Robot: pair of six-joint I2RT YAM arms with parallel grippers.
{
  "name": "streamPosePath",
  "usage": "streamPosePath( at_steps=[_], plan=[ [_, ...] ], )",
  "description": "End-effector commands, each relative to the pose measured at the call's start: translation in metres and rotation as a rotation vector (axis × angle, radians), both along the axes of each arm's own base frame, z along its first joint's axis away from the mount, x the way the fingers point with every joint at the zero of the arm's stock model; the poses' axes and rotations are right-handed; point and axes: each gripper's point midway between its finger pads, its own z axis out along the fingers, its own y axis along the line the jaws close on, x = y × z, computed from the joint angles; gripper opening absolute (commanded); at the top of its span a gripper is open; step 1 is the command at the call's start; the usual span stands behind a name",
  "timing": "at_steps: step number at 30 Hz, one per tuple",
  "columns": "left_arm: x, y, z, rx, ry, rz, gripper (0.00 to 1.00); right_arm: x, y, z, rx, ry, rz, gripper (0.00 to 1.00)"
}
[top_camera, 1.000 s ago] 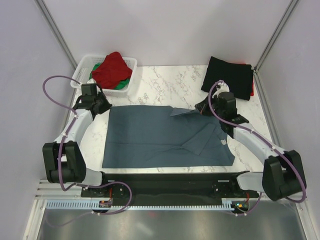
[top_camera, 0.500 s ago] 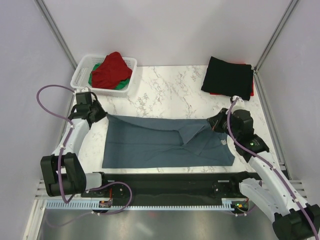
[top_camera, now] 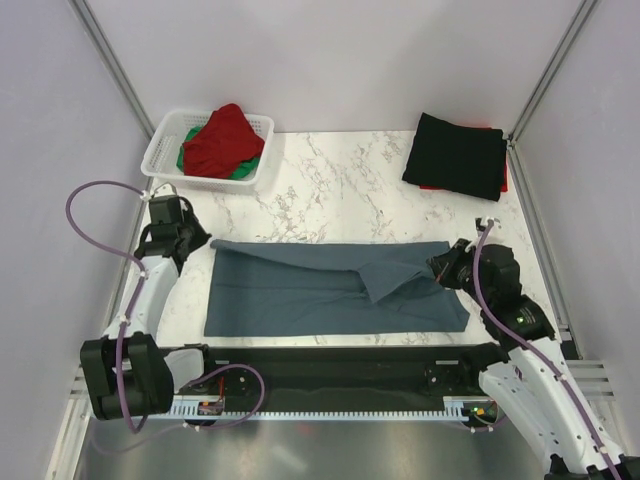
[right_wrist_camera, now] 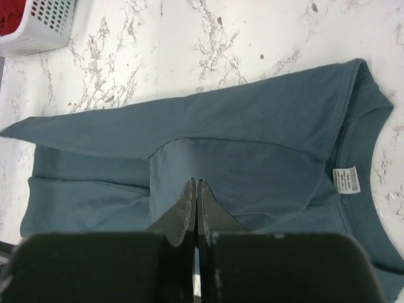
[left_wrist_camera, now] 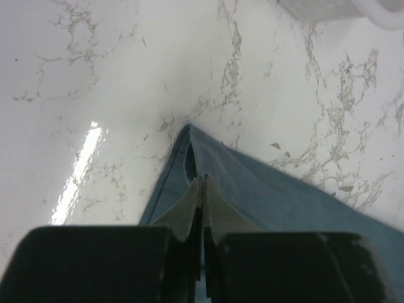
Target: Fold and stack the t-shirts
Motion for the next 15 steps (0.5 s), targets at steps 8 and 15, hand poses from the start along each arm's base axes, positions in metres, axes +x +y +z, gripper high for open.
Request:
streamPosePath(
  at_steps=[8, 15],
  plan=[
    [-0.013, 0.016, 0.028, 0.057, -0.114, 0.091, 0.06, -0.021, -0.01, 0.002, 0.12, 0.045, -0.114, 0.0],
    [-0.02, 0.009, 0.041, 0.028, -0.155, 0.075, 0.39, -0.046, -0.023, -0.006, 0.166, 0.104, -0.204, 0.67]
  ],
)
